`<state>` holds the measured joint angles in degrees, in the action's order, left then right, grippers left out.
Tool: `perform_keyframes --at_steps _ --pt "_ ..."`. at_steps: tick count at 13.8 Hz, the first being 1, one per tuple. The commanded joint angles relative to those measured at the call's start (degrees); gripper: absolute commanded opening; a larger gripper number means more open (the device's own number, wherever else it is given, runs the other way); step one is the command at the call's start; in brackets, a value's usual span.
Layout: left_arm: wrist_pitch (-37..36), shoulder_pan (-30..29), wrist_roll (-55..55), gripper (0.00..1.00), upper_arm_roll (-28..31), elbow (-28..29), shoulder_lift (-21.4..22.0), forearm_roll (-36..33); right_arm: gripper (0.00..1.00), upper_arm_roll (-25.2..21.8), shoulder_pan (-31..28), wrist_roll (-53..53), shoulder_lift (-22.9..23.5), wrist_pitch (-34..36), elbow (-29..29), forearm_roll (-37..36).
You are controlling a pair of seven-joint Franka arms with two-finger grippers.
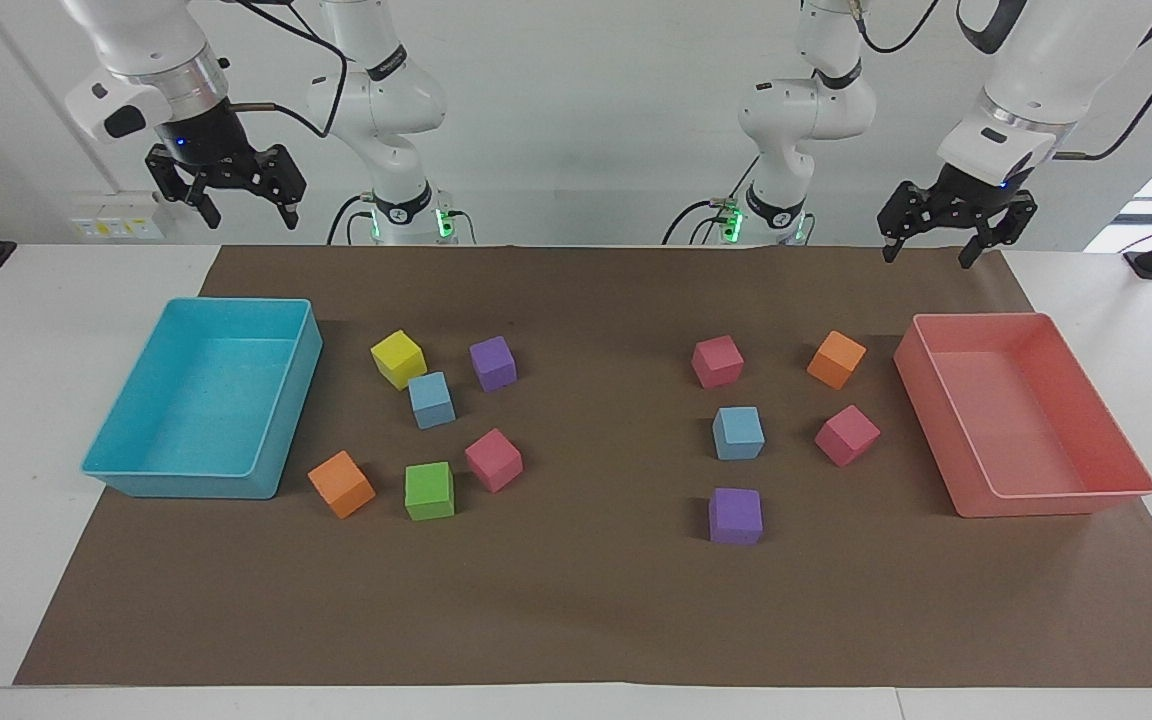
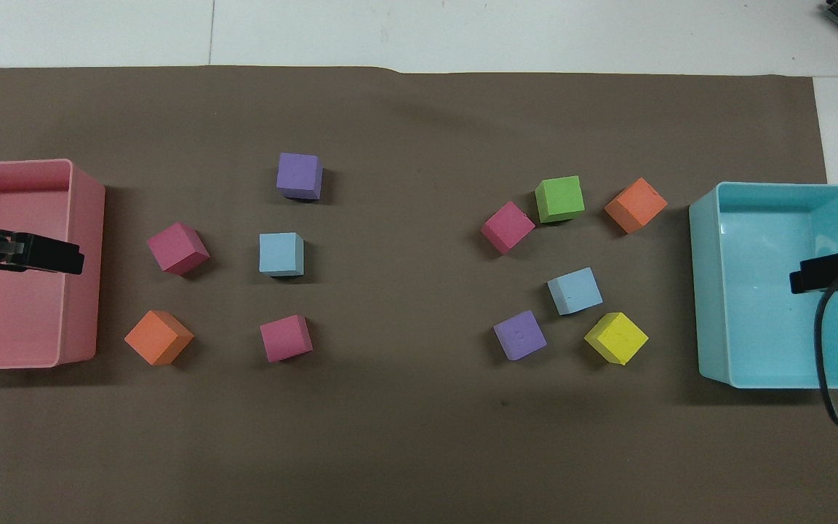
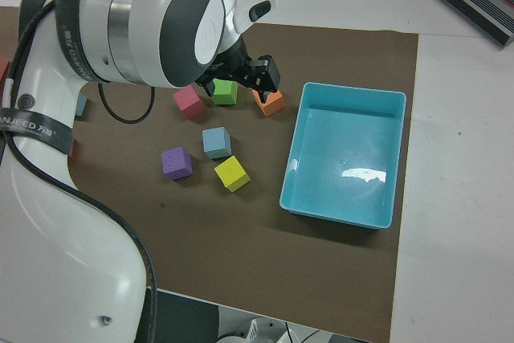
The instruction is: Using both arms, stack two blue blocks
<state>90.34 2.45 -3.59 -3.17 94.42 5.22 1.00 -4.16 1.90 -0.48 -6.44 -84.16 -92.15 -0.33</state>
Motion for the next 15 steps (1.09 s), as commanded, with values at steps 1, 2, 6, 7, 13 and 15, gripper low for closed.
perform_keyframes --at_steps 1,2,6,7,13,15 --pt "0.01 -0.52 -0.45 1.0 -0.26 0.24 0.58 -0.65 1.0 0.2 -0.06 0.75 -1.56 0.05 -1.63 -0.63" --pt "-0.07 -0.52 -0.45 1.0 -0.26 0.24 0.58 -0.65 1.0 0.46 0.12 1.1 -1.65 -0.03 -2.07 -0.63" --pt "0.01 -0.61 -0.45 1.0 -0.26 0.24 0.58 -0.65 1.0 2.3 0.73 1.01 -1.65 -3.8 -6.45 -0.19" --pt "0.01 -0.52 -0.45 1.0 -0.26 0.24 0.58 -0.65 1.0 2.48 1.09 1.27 -1.56 -4.25 -6.82 -0.19" --pt "0.01 -0.52 -0.45 1.0 -0.26 0.24 0.58 -0.65 1.0 2.49 4.69 0.75 -0.33 -10.49 -11.65 -0.19" --pt "0.01 -0.52 -0.45 1.0 -0.26 0.24 0.58 -0.65 1.0 2.57 4.78 0.57 1.16 -11.89 -11.74 -0.19"
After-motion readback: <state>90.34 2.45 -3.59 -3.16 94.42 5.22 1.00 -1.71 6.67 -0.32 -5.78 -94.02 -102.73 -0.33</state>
